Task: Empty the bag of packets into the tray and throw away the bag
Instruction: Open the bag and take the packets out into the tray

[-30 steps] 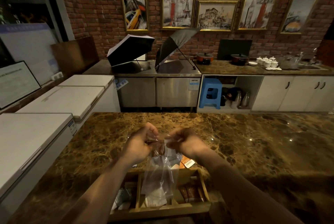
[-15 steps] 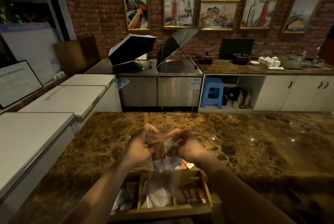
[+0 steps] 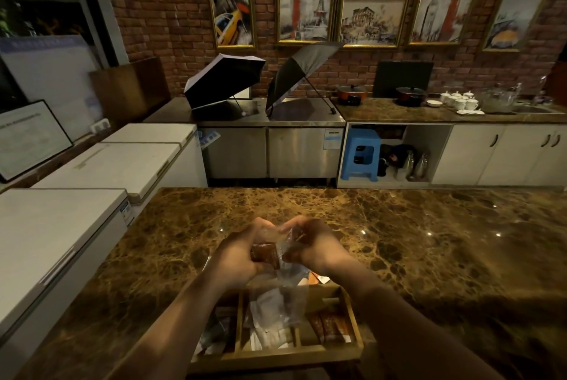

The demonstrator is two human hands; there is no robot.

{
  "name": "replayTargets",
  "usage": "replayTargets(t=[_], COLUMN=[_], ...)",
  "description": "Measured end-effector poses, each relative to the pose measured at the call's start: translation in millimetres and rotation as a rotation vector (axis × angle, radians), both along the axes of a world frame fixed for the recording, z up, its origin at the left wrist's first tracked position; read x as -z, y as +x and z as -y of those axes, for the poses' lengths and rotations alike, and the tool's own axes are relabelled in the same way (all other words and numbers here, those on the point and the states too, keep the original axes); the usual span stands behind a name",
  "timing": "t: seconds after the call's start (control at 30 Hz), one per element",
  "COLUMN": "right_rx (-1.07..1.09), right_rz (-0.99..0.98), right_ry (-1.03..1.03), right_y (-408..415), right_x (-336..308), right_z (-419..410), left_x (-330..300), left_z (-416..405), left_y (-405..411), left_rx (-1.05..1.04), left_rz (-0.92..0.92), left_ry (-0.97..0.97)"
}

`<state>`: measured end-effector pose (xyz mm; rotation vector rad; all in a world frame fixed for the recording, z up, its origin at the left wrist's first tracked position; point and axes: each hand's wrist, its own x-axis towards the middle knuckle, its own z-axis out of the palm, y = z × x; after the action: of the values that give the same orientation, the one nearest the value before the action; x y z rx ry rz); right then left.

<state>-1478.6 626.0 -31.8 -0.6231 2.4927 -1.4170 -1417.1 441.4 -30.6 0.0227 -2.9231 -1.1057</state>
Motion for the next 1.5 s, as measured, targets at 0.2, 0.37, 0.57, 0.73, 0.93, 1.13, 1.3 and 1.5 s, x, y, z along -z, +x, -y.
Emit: replayTargets(t=[0.2,0.37,0.57,0.73,0.93,1.13,1.3,1.5], right_rx=[0.017,-0.024,-0.008,0.028,0.023,0.085,0.097,0.093], right_rz=[-0.012,-0.017,0.002,0.054,0.213,0.202,0.203,0.170], right_ry=[-0.052,-0.062,-0.083,-0.120,-0.165,-0.030,-0.018,-0.016], right_y=[-3.5,-3.4,0.8,6.7,11.3,12.6,14.6,17.5], right_x=[-12.2,-21.2,-22.0,-13.5,-11.4,-3.5,-4.5,-20.0], right_z=[2.4,2.0,3.0,3.4,-10.6,-7.3,-2.8,-5.0], left_x=[-9.2,-16.4,-23.7,-17.1,-18.2,-13.1,-14.3,-24.7], left_z=[1.9,3.4,4.6,4.1,5.2,3.7,4.8,-0.2], left_y=[-5.6,-8.3,-6.2,2.8,4.4,10.6,11.9,6.2], left_rx=[-0.002,-0.010,-0.011,-0.012,-0.005,-0.021,-0.010,-0.006], left_rz=[-0.042,-0.068,-0.048,-0.044,-0.046,-0.015,-0.020,-0.048], left_ry=[-0.036,-0.030,-0.063,-0.043,-0.027,-0.030,-0.031,-0.023])
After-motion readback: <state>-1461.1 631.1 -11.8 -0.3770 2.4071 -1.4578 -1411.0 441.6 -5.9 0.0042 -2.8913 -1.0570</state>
